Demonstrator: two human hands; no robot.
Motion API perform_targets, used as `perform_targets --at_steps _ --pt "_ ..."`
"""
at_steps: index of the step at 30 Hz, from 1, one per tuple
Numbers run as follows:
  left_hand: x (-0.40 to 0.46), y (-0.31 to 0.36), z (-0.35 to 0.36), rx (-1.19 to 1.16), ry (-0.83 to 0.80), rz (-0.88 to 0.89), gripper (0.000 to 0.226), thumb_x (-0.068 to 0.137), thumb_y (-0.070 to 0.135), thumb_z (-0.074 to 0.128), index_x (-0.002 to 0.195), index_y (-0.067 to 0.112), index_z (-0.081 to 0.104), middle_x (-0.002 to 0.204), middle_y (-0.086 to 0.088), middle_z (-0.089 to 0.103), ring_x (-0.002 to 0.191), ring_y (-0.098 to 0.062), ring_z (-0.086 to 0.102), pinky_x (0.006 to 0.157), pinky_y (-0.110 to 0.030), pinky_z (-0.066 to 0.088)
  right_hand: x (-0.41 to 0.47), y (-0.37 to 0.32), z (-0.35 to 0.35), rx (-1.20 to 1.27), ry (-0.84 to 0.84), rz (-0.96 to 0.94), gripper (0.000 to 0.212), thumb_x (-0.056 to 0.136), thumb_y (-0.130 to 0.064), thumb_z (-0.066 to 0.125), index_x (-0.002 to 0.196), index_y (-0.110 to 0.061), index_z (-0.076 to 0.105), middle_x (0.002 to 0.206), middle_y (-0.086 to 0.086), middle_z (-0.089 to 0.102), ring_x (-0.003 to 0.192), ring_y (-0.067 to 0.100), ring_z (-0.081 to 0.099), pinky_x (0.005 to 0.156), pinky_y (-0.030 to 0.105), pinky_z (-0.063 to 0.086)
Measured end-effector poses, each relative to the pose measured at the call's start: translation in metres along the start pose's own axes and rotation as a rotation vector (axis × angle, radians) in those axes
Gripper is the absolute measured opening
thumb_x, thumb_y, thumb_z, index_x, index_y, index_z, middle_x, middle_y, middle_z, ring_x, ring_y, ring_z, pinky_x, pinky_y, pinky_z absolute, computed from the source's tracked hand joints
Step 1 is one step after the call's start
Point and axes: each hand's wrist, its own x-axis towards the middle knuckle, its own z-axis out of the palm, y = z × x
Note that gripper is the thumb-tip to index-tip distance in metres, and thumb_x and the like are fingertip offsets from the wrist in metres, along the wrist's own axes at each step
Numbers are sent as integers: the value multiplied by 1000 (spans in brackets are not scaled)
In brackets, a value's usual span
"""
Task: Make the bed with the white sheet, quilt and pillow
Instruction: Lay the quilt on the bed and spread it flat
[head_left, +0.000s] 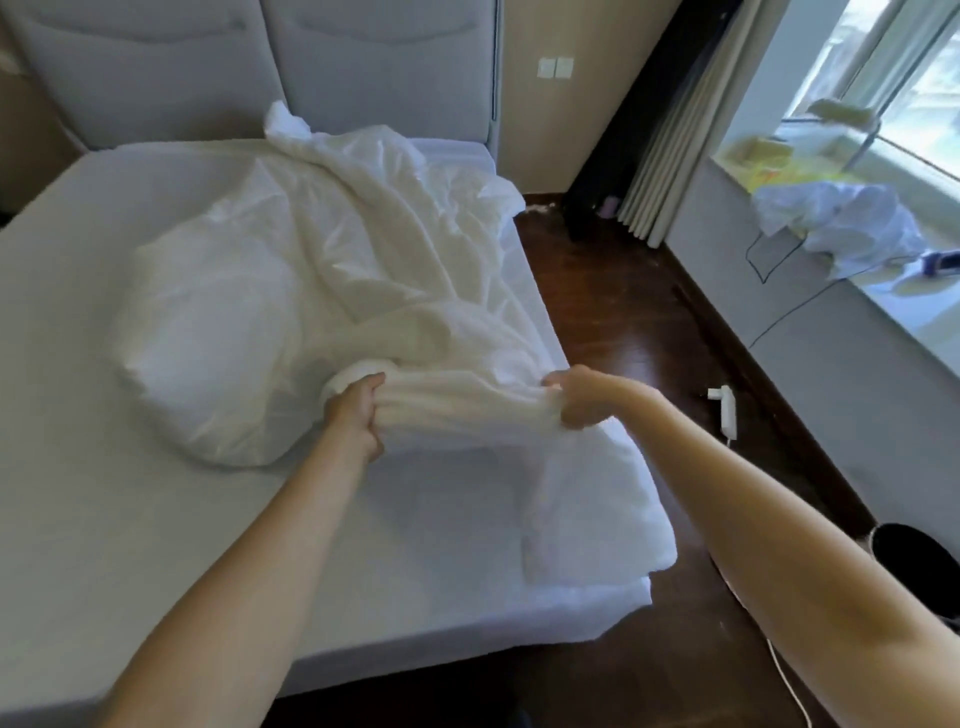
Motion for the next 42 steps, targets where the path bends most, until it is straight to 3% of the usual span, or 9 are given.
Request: perform_targets --at_steps 4,6,8,16,24,28,33,36,42 --pt "-76 26 9 221 -300 119 33 95 23 53 121 3 60 114 -16 66 93 -28 67 77 -36 56 -22 -126 44 320 234 -245 115 69 -35 76 150 -33 -7 158 4 9 145 23 11 114 52 15" --pt "-100 42 -5 396 -355 251 22 94 14 55 111 2 64 111 -19 67 99 -31 64 88 -39 51 -18 -170 56 496 431 -284 78 71 -26 71 140 -22 35 136 9 50 125 27 47 98 40 40" --pt "-104 62 -29 419 -407 275 21 93 22 55 105 7 65 109 -16 67 99 -29 63 87 -41 49 -15 -187 54 661 639 -233 6 71 -8 57 73 -14 58 73 5 64 79 27 62 61 29 41" --pt "-36 37 -75 -212 -217 -200 55 75 67 46 100 23 66 95 -7 66 88 -27 60 78 -35 48 -21 -197 53 812 630 -318 31 58 8 40 49 -17 26 56 -8 25 67 7 29 49 21 16" --pt "19 98 -131 -8 81 255 36 95 25 54 127 8 54 112 -9 60 85 -22 60 72 -35 51 -22 -146 43 184 339 284 25 76 -3 52 94 -19 60 98 7 62 95 32 58 70 35 48" --pt "-20 134 -137 594 -101 615 33 91 26 60 112 1 64 110 -13 66 100 -24 63 89 -35 49 -29 -205 6 724 -196 45 85 83 8 56 149 -31 21 154 8 24 143 30 21 114 44 21" --pt "-83 141 -166 650 -400 841 13 90 12 62 101 11 68 96 -2 68 89 -10 65 82 -26 49 -21 -348 2 567 186 -253 82 74 -6 70 145 -20 30 129 0 44 120 19 40 104 38 36" --pt "-86 160 -217 576 -530 1111 31 85 5 55 111 22 61 114 1 62 106 0 57 97 -15 41 -17 -393 8 804 592 -181 18 70 6 53 66 -9 61 69 5 55 69 20 53 61 35 45" --pt "-24 126 -277 1103 242 1388 50 68 29 60 109 8 42 103 -26 62 99 -38 58 88 -45 48 -39 -462 15 857 691 -135 37 65 13 39 48 -17 52 52 -1 49 54 13 50 49 24 37"
